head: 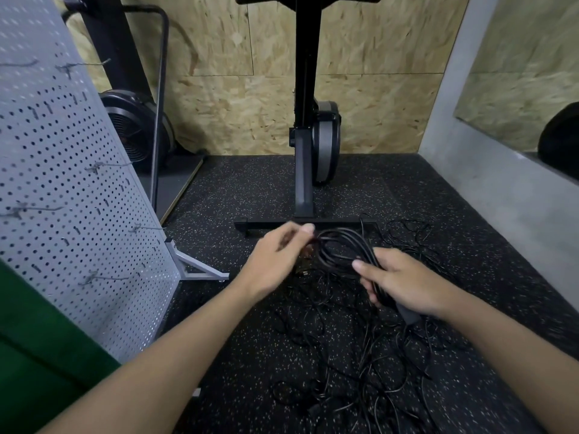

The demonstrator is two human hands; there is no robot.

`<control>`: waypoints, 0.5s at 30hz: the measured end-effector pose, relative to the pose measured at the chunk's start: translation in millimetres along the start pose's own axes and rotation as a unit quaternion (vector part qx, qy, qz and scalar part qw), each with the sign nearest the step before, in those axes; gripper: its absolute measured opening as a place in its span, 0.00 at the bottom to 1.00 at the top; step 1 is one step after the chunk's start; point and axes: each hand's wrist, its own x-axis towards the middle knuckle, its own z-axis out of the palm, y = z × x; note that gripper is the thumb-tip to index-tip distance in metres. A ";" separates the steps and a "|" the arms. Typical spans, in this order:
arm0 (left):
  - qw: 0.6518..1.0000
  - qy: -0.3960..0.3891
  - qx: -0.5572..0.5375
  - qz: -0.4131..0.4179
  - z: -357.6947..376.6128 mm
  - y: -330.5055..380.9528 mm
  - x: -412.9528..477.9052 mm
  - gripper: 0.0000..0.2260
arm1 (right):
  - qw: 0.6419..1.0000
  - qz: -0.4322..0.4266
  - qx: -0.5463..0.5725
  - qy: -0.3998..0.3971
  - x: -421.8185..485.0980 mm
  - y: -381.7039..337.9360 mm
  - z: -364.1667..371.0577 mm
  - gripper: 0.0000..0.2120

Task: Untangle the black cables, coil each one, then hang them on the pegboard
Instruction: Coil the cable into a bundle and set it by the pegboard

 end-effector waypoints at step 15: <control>0.970 0.024 -0.236 -0.054 25.4 46.4 -13.4 0.10 | 0.972 -0.067 0.164 0.153 3.9 -5.4 13.8 0.07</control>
